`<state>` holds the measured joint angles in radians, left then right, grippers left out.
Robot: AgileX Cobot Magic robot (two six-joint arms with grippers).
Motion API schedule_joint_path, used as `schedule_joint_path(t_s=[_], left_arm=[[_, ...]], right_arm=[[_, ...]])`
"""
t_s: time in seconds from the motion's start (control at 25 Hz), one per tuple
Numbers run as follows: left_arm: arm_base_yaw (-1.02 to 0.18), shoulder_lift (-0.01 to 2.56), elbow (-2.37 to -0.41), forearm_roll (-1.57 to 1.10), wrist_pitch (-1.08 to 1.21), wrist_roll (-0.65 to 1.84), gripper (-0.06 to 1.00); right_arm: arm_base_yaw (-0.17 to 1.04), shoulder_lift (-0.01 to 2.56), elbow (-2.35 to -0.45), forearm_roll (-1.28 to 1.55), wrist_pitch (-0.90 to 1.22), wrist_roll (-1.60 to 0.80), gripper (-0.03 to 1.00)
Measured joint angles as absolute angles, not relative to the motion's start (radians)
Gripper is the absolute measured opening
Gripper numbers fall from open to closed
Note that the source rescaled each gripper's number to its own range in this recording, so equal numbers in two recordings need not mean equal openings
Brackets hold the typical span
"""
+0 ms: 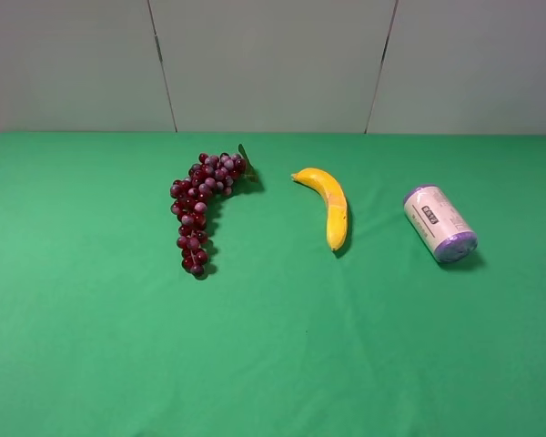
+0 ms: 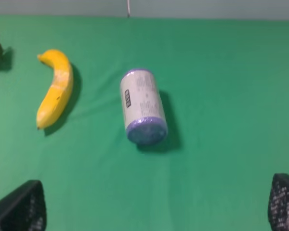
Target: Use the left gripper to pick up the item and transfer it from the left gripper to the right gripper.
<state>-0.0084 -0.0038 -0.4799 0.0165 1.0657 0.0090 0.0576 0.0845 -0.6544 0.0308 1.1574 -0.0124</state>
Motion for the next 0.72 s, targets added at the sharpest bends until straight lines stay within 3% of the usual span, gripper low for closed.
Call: schedule_joint_path(t_s=[0.36,0.72], left_arm=[[-0.008,-0.004,-0.480,0.016,1.066,0.009,0.94],[-0.008,-0.004,-0.480,0.016,1.066,0.009,0.94]], right_arm=[[0.058,-0.004,-0.510,0.029,1.039,-0.012,1.00],[0.026,-0.004,-0.500,0.029,1.020,-0.012,1.00]])
